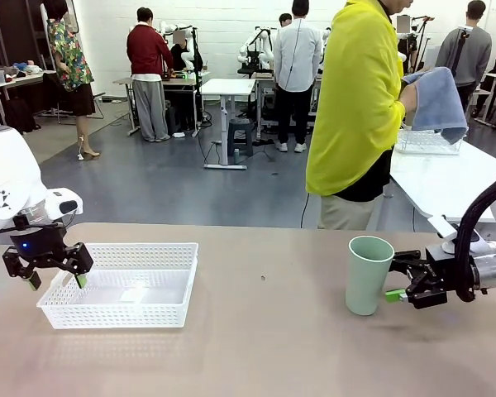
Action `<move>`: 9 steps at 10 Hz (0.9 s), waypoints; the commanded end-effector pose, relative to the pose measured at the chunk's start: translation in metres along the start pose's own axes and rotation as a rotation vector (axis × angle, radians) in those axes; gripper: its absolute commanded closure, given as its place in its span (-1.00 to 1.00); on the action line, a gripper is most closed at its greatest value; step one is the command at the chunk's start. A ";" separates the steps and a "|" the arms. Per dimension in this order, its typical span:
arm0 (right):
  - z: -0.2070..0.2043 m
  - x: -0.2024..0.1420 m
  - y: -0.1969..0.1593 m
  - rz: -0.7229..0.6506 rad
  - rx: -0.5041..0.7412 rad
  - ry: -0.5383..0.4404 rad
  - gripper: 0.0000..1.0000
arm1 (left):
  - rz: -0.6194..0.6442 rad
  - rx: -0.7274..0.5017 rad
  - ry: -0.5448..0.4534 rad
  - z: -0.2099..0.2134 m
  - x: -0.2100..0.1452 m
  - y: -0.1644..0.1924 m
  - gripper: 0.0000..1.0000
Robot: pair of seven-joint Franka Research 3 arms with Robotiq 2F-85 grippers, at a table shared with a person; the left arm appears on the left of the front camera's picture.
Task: Clean and organize the cups into the basket.
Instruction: Pick up the Organizing basket and move it to the center of the table, then pick up the Reusable plastic cup from the right side of the table and place it inside the Organizing basket.
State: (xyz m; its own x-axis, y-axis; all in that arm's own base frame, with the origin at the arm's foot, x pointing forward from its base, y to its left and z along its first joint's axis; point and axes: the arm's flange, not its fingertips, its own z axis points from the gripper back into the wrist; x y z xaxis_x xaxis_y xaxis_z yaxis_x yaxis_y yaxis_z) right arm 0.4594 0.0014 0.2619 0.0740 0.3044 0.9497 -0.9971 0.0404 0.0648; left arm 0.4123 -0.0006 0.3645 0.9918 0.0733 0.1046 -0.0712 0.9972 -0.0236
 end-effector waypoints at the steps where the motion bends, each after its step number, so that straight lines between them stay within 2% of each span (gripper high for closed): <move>1: -0.012 -0.004 -0.013 -0.007 -0.024 0.009 -1.00 | -0.050 -0.006 -0.015 -0.009 -0.008 -0.004 -1.00; 3: -0.020 -0.006 -0.024 -0.020 -0.020 0.022 -1.00 | -0.057 0.003 0.022 -0.018 -0.005 -0.004 -1.00; 8: -0.037 -0.010 -0.035 -0.023 0.007 0.003 -1.00 | -0.071 0.004 0.028 -0.025 -0.005 0.001 -1.00; 9: -0.037 -0.010 -0.034 -0.025 0.020 0.004 0.07 | -0.073 0.007 0.030 -0.027 -0.005 0.001 -1.00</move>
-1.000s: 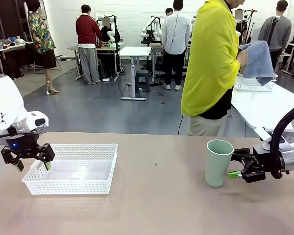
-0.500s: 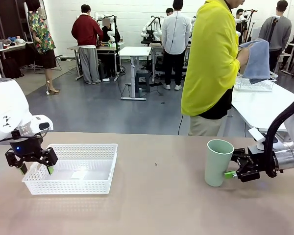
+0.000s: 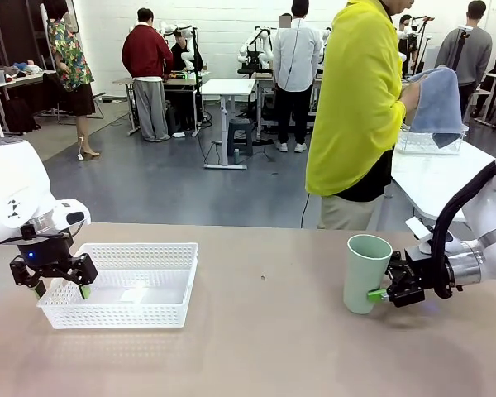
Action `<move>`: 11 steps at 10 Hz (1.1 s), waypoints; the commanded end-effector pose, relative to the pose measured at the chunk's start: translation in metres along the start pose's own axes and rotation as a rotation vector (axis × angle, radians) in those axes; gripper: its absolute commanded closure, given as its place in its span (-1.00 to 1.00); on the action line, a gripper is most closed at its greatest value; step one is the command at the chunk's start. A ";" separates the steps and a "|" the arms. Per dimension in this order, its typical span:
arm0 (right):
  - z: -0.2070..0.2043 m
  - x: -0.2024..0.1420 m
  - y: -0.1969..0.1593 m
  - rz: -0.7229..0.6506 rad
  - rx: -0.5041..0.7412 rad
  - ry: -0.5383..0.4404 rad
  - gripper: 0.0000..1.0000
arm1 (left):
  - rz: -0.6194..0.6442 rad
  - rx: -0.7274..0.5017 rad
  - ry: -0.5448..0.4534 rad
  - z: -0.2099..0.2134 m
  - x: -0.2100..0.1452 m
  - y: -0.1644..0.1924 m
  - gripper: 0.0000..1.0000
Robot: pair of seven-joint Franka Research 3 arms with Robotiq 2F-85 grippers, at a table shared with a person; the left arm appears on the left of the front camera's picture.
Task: Clean and organize the cups into the basket.
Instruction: Pick up the Organizing basket and move it to the center of the table, then pick up the Reusable plastic cup from the right side of the table and place it inside the Organizing basket.
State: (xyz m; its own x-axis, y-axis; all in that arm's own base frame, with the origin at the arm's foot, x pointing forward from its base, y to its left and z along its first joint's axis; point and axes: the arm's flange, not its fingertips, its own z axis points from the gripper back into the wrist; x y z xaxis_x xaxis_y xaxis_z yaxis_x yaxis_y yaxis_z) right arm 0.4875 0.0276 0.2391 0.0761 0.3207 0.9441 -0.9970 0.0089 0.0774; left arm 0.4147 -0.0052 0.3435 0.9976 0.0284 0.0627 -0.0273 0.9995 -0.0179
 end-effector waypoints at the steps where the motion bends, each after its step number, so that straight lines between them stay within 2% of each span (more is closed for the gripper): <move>1: -0.004 0.002 -0.005 -0.025 -0.002 -0.009 0.14 | -0.025 -0.004 -0.018 -0.006 -0.005 0.005 0.19; 2: -0.004 0.001 -0.006 -0.029 -0.005 -0.010 1.00 | -0.030 -0.007 -0.018 -0.005 -0.006 0.005 0.20; 3: -0.005 0.001 -0.006 -0.028 0.001 -0.010 1.00 | -0.031 -0.007 -0.021 -0.004 -0.006 0.006 1.00; 4: -0.005 0.000 -0.006 -0.028 0.002 -0.008 1.00 | -0.029 -0.008 -0.023 -0.004 -0.006 0.006 1.00; 5: -0.004 0.000 -0.006 -0.034 0.001 -0.013 0.54 | -0.027 -0.008 -0.022 -0.003 -0.007 0.006 1.00; 6: -0.004 0.000 -0.006 -0.037 -0.001 -0.013 0.55 | -0.023 -0.008 -0.019 -0.002 -0.007 0.006 0.69; 7: -0.003 0.000 -0.006 -0.036 -0.001 -0.015 1.00 | -0.021 -0.006 -0.017 -0.001 -0.006 0.007 0.86; 8: -0.003 0.000 -0.006 -0.037 -0.001 -0.016 0.55 | -0.020 -0.005 -0.016 0.000 -0.006 0.007 1.00; 9: -0.002 -0.001 -0.006 -0.036 0.000 -0.020 1.00 | -0.019 -0.001 -0.014 0.000 -0.006 0.008 1.00; 11: 0.000 -0.002 -0.006 -0.039 0.001 -0.021 1.00 | -0.019 -0.005 -0.016 0.000 -0.005 0.008 1.00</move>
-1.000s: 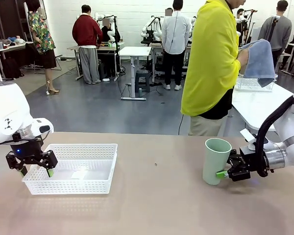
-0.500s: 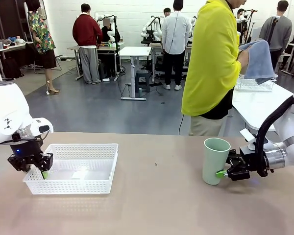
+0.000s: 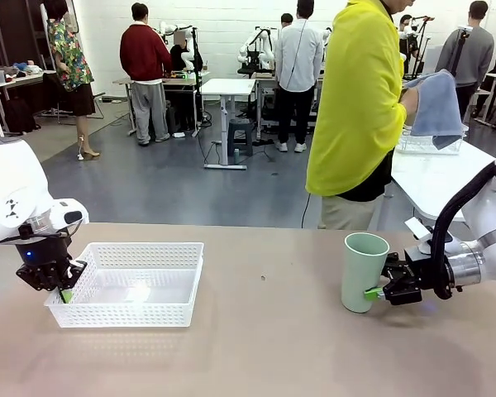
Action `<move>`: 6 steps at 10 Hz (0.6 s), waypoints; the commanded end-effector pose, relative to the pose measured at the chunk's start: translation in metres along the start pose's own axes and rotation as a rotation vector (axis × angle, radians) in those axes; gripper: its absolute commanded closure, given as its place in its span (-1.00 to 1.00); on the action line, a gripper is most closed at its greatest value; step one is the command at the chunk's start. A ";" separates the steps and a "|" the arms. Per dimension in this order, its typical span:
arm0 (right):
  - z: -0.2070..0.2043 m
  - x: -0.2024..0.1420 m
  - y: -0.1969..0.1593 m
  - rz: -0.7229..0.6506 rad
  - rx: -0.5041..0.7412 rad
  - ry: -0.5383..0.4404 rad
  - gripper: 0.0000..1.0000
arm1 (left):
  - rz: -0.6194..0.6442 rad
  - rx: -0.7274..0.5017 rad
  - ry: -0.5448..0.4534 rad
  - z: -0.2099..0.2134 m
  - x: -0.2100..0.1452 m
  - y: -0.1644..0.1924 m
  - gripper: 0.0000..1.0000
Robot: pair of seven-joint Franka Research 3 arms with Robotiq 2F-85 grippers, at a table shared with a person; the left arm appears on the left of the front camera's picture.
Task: Clean and organize the cups into the basket.
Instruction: Pick up the Organizing basket and move it to the center of the table, then pick up the Reusable plastic cup from the right side of the table and place it inside the Organizing basket.
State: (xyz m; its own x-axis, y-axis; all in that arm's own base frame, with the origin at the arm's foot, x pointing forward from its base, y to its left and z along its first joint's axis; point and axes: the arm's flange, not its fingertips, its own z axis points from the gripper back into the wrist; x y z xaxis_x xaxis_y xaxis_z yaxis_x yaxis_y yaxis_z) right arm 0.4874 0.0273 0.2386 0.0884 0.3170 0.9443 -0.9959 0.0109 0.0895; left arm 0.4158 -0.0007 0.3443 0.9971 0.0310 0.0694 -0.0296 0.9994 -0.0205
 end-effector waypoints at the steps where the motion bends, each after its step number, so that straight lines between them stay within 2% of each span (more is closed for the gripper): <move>1: 0.001 -0.001 -0.006 -0.026 -0.001 -0.021 0.56 | -0.017 -0.005 -0.008 -0.001 -0.005 0.004 1.00; 2: 0.004 0.004 -0.001 -0.018 -0.001 -0.027 0.56 | -0.014 -0.001 -0.003 -0.002 -0.004 0.004 1.00; 3: 0.011 0.015 0.010 -0.010 -0.028 -0.028 1.00 | 0.000 -0.005 -0.006 -0.001 -0.003 0.003 1.00; 4: 0.021 0.035 0.024 0.004 -0.039 -0.048 0.54 | 0.025 -0.006 0.006 0.003 0.001 0.002 1.00; 6: 0.039 0.079 0.062 0.018 -0.086 -0.047 0.54 | 0.029 -0.015 -0.021 0.025 0.001 0.001 1.00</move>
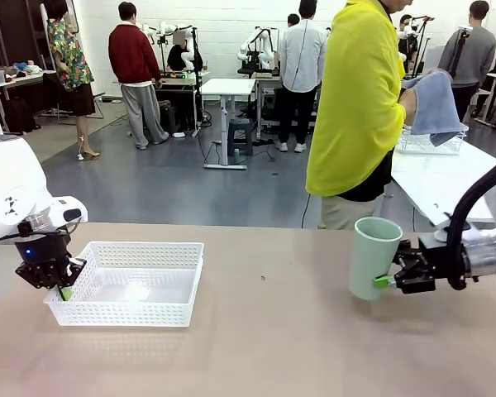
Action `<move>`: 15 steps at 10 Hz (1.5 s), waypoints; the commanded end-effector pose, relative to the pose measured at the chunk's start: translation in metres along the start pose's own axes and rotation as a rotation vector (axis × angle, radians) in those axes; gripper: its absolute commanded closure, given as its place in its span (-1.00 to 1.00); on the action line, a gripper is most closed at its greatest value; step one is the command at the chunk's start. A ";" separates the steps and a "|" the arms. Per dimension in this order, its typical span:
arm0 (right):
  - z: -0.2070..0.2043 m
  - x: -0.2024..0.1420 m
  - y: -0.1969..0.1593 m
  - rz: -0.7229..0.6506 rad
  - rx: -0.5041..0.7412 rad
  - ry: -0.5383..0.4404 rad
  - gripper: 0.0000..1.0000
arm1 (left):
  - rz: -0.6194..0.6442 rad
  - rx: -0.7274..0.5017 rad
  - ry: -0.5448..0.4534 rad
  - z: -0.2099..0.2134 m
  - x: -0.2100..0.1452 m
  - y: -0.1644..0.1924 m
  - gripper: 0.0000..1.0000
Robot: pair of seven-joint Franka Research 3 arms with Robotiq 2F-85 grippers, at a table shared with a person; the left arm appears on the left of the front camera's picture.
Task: Clean and organize the cups into the basket.
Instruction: Pick up the Organizing basket and move it to the center of the table, then pick up the Reusable plastic cup from the right side of the table and place it inside the Organizing basket.
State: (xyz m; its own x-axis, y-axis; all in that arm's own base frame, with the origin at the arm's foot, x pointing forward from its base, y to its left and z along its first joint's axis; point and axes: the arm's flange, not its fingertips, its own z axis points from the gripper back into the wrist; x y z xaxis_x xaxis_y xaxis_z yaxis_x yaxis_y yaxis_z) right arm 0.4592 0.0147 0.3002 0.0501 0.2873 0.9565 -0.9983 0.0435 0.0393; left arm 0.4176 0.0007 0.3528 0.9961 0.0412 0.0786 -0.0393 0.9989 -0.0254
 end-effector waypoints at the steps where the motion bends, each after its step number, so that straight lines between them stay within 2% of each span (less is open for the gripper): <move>1: 0.018 0.053 0.044 -0.004 -0.063 -0.007 0.54 | 0.014 -0.005 -0.048 0.037 -0.005 0.001 1.00; 2: 0.026 0.073 0.055 -0.004 -0.079 -0.015 0.54 | 0.013 0.007 -0.065 0.047 -0.007 0.002 1.00; 5: 0.046 0.125 0.089 -0.034 -0.111 -0.014 0.54 | 0.020 0.022 -0.037 0.040 -0.003 0.004 1.00; 9: 0.082 0.165 0.131 -0.140 -0.218 0.020 0.54 | 0.035 0.062 -0.024 0.038 0.004 -0.007 1.00; 11: 0.104 0.171 0.147 -0.163 -0.270 0.031 0.54 | 0.028 0.114 -0.033 0.043 0.009 -0.035 1.00; 12: 0.085 0.167 0.123 -0.110 -0.217 0.019 0.54 | 0.027 0.149 -0.039 0.044 0.013 -0.055 1.00; 15: 0.085 0.167 0.123 -0.110 -0.217 0.019 0.54 | 0.016 0.217 -0.052 0.042 0.024 -0.115 1.00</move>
State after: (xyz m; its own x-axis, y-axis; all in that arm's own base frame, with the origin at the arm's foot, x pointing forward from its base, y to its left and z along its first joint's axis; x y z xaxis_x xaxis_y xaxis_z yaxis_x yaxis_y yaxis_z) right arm 0.3385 -0.0161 0.4915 0.1803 0.3026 0.9359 -0.9540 0.2855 0.0914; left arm 0.4302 -0.1005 0.3984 0.9907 0.0335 0.1315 -0.0528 0.9878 0.1464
